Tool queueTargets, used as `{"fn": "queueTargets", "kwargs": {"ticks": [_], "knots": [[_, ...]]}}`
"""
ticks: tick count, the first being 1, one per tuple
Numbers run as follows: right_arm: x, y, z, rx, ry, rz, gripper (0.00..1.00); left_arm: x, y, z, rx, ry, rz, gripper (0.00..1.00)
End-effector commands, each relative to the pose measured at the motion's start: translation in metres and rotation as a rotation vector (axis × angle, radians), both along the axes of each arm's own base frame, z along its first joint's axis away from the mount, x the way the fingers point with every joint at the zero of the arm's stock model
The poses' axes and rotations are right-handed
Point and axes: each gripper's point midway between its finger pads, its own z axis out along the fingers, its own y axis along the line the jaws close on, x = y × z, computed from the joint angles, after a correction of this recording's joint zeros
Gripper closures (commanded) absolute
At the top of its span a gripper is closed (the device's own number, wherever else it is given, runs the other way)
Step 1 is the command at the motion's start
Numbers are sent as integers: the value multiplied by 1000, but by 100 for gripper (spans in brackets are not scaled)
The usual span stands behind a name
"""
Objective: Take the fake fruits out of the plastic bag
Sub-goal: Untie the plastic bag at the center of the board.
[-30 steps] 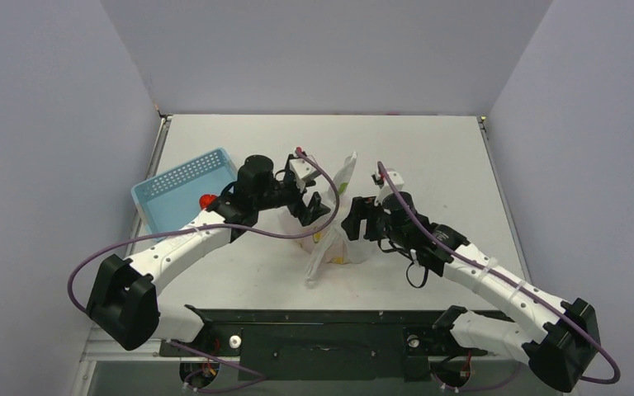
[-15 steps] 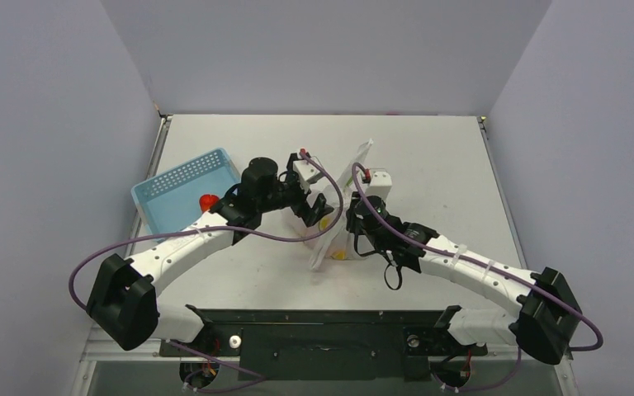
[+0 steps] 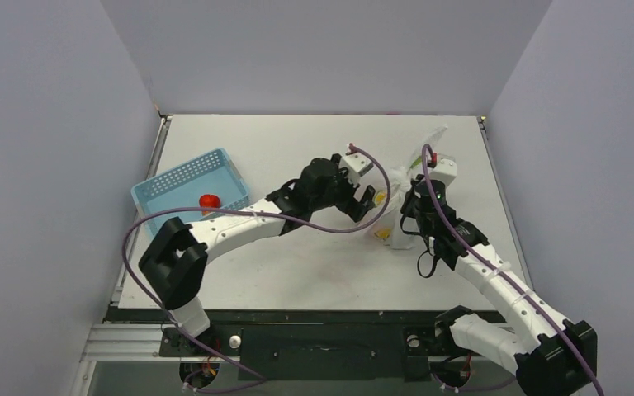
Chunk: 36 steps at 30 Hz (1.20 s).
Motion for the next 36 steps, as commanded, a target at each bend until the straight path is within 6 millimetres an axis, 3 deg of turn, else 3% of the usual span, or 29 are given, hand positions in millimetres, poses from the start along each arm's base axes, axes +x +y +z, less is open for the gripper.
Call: {"fn": "queueTargets", "kwargs": {"ticks": [1,4,5,7,9,10,14,17,18,19,20,22,25,28,29,30,31,32,33,36], "knots": [[-10,-4,-2,-10,13,89,100,13,-42,47,-143,-29,142,12],[-14,-6,1,5,0,91,100,12,-59,63,-243,-59,189,10],[-15,-7,4,12,-8,87,100,9,-66,58,-258,-44,187,11],[-17,-9,5,29,-10,81,100,11,-77,56,-284,-47,171,25],[-18,-12,6,58,-6,72,100,15,-87,56,-268,-48,156,31],[-19,-10,7,90,-4,84,100,16,-92,48,-249,-39,142,31],[-24,-2,6,145,-9,141,100,19,-103,54,-243,-16,85,18],[-24,2,3,155,8,155,100,14,-97,56,-272,42,98,17],[-24,6,0,155,20,164,100,9,-95,64,-311,61,100,19],[-25,13,1,175,26,189,100,3,-92,57,-334,70,94,19],[-26,18,0,183,34,207,100,-7,-90,67,-383,86,88,20],[-27,30,6,227,30,240,100,-23,-81,51,-416,117,81,22],[-29,36,7,314,61,224,100,-32,-72,52,-474,141,97,25],[-30,43,3,384,92,226,100,-43,-61,44,-474,173,101,24],[-33,51,3,415,115,262,100,-46,-56,51,-483,170,97,24],[-35,59,0,434,153,295,100,-50,-51,43,-464,179,99,22],[-36,64,-1,460,177,305,100,-54,-46,53,-475,171,91,21],[-40,74,2,498,183,355,100,-57,-41,48,-454,179,94,20],[-43,81,3,525,195,374,100,-60,-36,56,-461,168,94,19],[-48,92,11,540,190,392,100,-66,-25,57,-437,164,103,19]]}}
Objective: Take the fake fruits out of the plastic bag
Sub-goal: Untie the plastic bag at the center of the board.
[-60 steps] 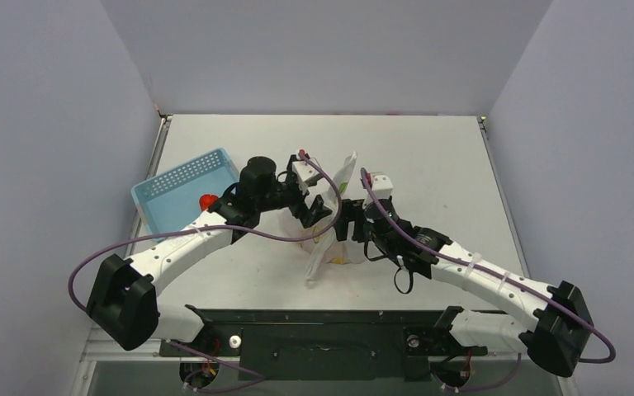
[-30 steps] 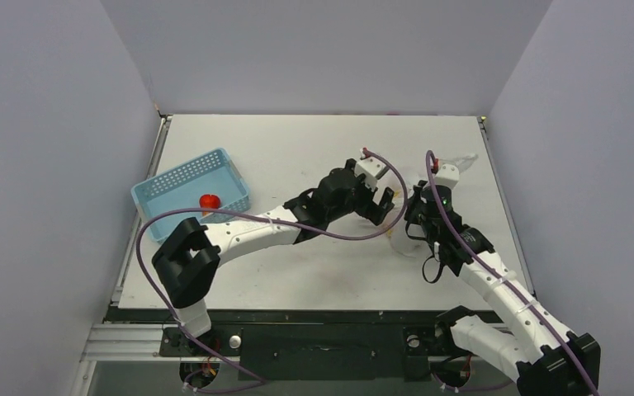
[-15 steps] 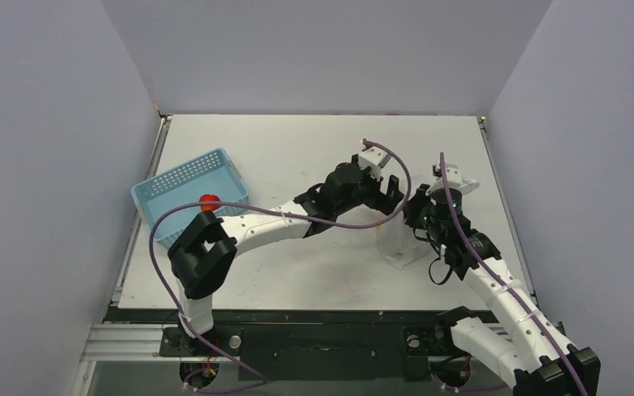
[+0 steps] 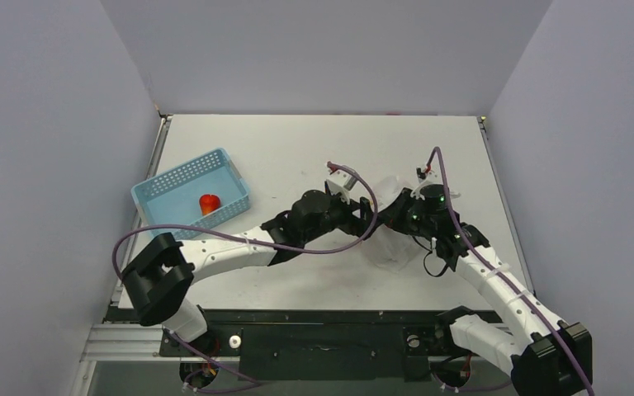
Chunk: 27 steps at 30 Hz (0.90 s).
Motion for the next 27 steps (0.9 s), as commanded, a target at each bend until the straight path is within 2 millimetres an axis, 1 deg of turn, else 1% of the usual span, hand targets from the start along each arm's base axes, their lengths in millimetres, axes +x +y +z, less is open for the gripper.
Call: {"fn": "queueTargets", "kwargs": {"ticks": [1,2,3,4,5,7,10,12,14,15,17,18,19,20,21,22,23,24,25,26,27], "knots": [[-10,38,43,135,-59,92,100,-11,11,59,-106,-79,1,19],[-11,38,43,122,-64,82,96,-10,14,55,-89,-81,19,19],[-11,38,47,121,-77,79,86,-11,15,54,-77,-88,26,21],[-10,35,48,105,-83,68,80,-8,19,48,-57,-85,54,22],[-10,33,52,93,-88,61,68,-8,20,43,-43,-81,63,23],[-7,21,57,21,-91,34,58,-7,23,36,-18,-75,83,24],[-1,0,65,-114,-111,-3,52,-5,23,32,-1,-74,106,26],[2,-8,77,-153,-135,-19,51,-3,21,28,6,-73,114,29],[4,-18,89,-169,-161,-53,51,-1,21,27,8,-71,122,35],[5,-23,96,-173,-173,-70,51,-1,20,27,3,-69,123,36],[7,-28,103,-170,-189,-83,51,-2,19,31,-19,-76,116,36],[7,-30,104,-170,-188,-88,52,-3,19,35,-30,-80,112,32],[6,-29,102,-169,-183,-83,53,-1,18,40,-42,-93,113,29],[5,-28,98,-169,-173,-79,53,3,19,42,-41,-99,115,23],[3,-27,95,-164,-165,-73,54,5,16,48,-48,-101,102,22],[0,-27,88,-163,-155,-72,56,13,18,46,-44,-92,111,21],[-2,-25,87,-158,-157,-65,59,17,16,50,-51,-86,106,22],[-5,-25,79,-159,-151,-59,63,28,17,43,-43,-65,121,27],[-5,-22,78,-150,-157,-55,64,31,12,47,-47,-55,103,29],[-6,-22,71,-149,-150,-57,64,43,7,47,-45,-43,106,32],[-7,-20,69,-141,-149,-56,65,45,5,41,-21,-21,92,33]]}}
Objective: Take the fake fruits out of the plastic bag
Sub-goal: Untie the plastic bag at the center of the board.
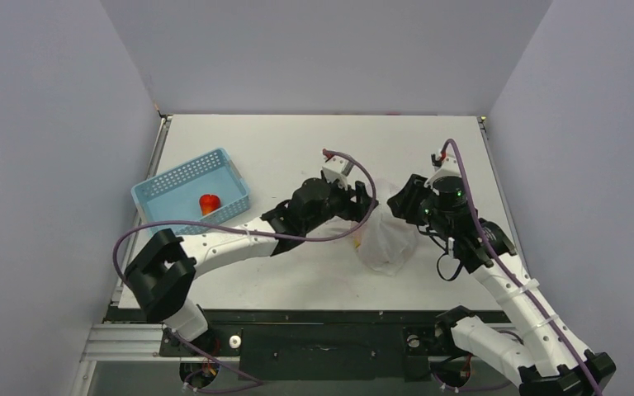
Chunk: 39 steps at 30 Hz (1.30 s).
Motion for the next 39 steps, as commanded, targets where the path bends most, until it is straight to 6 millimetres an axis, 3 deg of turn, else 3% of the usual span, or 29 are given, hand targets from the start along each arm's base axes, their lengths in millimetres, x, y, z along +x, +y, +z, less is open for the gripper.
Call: {"fn": "queueTargets", "kwargs": {"ticks": [1,5,13,19,21,22,23,24,28,34,36,39], "knots": [[-5,4,-14,22,-12,4,65,36,-16,7,24,38,-3,33],[-1,12,-22,63,-37,3,62,49,-33,-3,49,58,-24,25],[1,21,-43,58,-45,26,56,51,-65,-25,50,125,-104,28],[11,25,-48,30,-56,18,56,43,-69,-30,40,154,-144,46],[16,23,-49,2,-69,4,57,42,-69,-32,35,170,-149,58],[17,23,-49,-7,-74,1,57,44,-67,-33,34,182,-141,71],[19,21,-49,-26,-83,-7,58,46,-65,-34,37,190,-135,77],[20,22,-49,-39,-83,-11,59,46,-63,-34,31,197,-131,88],[24,15,-55,-113,-77,-51,66,49,-60,-24,8,181,-142,99],[28,23,-62,-169,-84,-45,73,42,-67,-15,-37,197,-188,100],[28,22,-62,-197,-97,-61,79,40,-68,-15,-46,204,-194,100],[26,20,-64,-229,-96,-75,99,43,-64,-12,-55,203,-171,100]]}}
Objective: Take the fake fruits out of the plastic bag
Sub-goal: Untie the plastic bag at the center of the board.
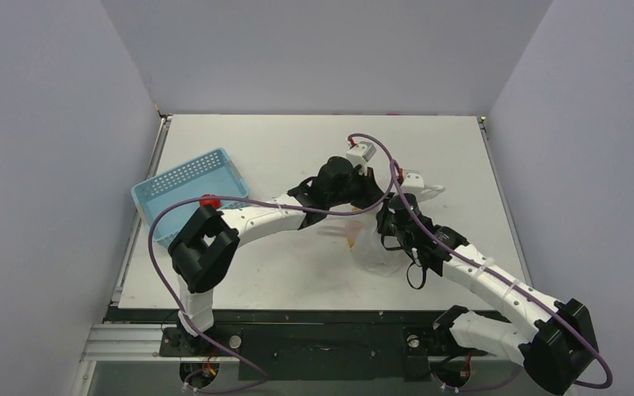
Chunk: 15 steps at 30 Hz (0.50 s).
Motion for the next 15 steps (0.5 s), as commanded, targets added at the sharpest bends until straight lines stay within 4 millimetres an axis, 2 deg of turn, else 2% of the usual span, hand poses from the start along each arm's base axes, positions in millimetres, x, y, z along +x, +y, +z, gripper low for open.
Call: {"fn": "queueTargets", "kwargs": {"ticks": [1,4,9,11,15], "knots": [[15,-6,27,-26,-102,-84,100,4,-3,38,-94,-38,9,100],[2,-24,17,-50,-72,-152,100,24,11,43,-98,-19,95,100],[-23,-39,-1,-6,-37,-184,100,76,43,46,-174,36,221,100],[-32,-46,0,23,-47,-200,100,92,53,45,-205,59,252,100],[-52,-61,-13,58,-3,-266,100,120,70,35,-236,102,296,100]]}}
